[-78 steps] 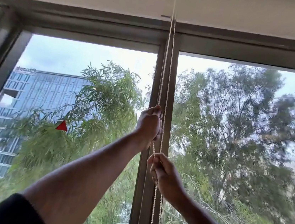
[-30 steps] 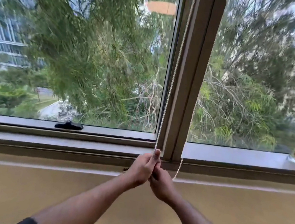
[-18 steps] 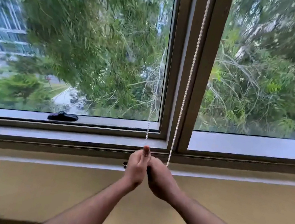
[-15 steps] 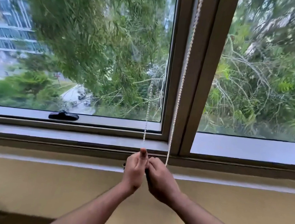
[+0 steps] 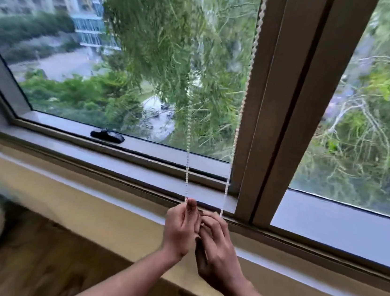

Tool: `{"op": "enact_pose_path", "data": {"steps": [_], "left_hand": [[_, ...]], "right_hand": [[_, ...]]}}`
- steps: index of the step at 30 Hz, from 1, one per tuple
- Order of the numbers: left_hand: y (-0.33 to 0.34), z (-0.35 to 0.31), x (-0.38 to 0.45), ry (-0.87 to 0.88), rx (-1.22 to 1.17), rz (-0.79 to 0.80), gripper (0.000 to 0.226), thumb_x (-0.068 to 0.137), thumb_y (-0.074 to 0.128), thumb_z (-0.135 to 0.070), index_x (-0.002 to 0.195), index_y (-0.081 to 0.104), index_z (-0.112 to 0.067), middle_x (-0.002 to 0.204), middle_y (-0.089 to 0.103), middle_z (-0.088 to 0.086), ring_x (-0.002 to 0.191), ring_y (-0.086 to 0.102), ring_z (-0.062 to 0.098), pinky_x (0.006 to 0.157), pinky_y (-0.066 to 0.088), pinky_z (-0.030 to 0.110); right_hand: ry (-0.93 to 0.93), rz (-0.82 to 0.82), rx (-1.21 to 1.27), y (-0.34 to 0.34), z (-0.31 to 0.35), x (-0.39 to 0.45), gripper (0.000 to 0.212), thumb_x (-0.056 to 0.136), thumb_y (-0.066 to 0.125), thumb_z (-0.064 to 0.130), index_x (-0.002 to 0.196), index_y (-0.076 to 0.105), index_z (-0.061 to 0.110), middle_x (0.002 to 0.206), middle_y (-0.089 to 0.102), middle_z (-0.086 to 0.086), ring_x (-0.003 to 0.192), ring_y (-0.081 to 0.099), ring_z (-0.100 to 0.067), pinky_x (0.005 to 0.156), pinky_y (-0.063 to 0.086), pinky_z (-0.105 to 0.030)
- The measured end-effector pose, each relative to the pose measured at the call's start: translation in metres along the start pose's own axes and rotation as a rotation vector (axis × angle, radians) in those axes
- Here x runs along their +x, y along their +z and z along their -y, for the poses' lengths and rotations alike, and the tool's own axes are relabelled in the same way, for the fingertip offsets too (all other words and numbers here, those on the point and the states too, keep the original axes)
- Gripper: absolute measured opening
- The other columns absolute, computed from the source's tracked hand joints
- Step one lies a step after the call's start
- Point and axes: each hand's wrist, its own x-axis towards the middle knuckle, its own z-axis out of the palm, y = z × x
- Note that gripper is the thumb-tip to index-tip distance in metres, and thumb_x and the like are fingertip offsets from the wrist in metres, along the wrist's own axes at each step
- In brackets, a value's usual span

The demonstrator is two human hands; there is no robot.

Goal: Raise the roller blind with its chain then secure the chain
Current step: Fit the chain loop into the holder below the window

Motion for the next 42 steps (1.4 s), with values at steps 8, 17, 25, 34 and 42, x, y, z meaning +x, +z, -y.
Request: {"op": "enact_pose_path", "data": {"steps": [8, 17, 25, 34, 42], "left_hand": [[-0.014, 0.011, -0.002, -0.083, -0.052, 0.002, 0.046, 0.103, 0.045, -0.040, 0.063, 0.058, -0.023, 0.053, 0.057, 0.001, 0.051, 0.054, 0.020, 0.054, 0.046, 0.036], [-0.026, 0.017, -0.003, -0.119, -0.065, -0.006, 0.025, 0.098, 0.058, -0.033, 0.079, 0.069, -0.021, 0.073, 0.073, 0.013, 0.070, 0.071, 0.025, 0.068, 0.057, 0.030], [-0.047, 0.019, -0.003, -0.113, -0.137, 0.070, 0.008, 0.085, 0.079, -0.021, 0.085, 0.072, -0.018, 0.089, 0.079, 0.011, 0.087, 0.077, 0.028, 0.081, 0.062, 0.037], [-0.070, 0.025, -0.009, -0.157, -0.290, 0.171, 0.016, 0.082, 0.078, -0.004, 0.096, 0.077, -0.012, 0.101, 0.079, 0.012, 0.102, 0.074, 0.028, 0.091, 0.058, 0.032], [-0.072, 0.030, -0.005, -0.348, -0.490, -0.016, 0.021, 0.070, 0.085, -0.002, 0.087, 0.078, -0.013, 0.098, 0.078, 0.019, 0.098, 0.074, 0.028, 0.090, 0.060, 0.038]], "right_hand": [[0.286, -0.046, 0.152, 0.006, -0.015, -0.022, 0.027, 0.092, 0.061, 0.011, 0.117, 0.064, 0.019, 0.119, 0.055, 0.002, 0.121, 0.052, -0.013, 0.104, 0.044, -0.028], [0.646, 0.182, 0.080, 0.037, -0.007, -0.021, 0.051, 0.095, 0.052, 0.048, 0.138, 0.057, 0.020, 0.132, 0.063, 0.007, 0.119, 0.059, -0.010, 0.100, 0.046, -0.024], [0.857, 0.284, -0.068, 0.062, 0.005, 0.001, 0.062, 0.094, 0.054, 0.055, 0.145, 0.051, 0.021, 0.141, 0.059, 0.001, 0.132, 0.051, -0.021, 0.112, 0.044, -0.039], [1.059, 0.155, -0.159, 0.083, 0.019, 0.023, 0.043, 0.094, 0.060, 0.043, 0.129, 0.067, 0.018, 0.124, 0.069, -0.007, 0.119, 0.057, -0.031, 0.098, 0.045, -0.042], [1.014, -0.067, 0.049, 0.066, 0.027, 0.011, 0.029, 0.084, 0.082, 0.040, 0.108, 0.071, 0.027, 0.103, 0.070, 0.012, 0.101, 0.066, -0.017, 0.081, 0.049, -0.030]]}}
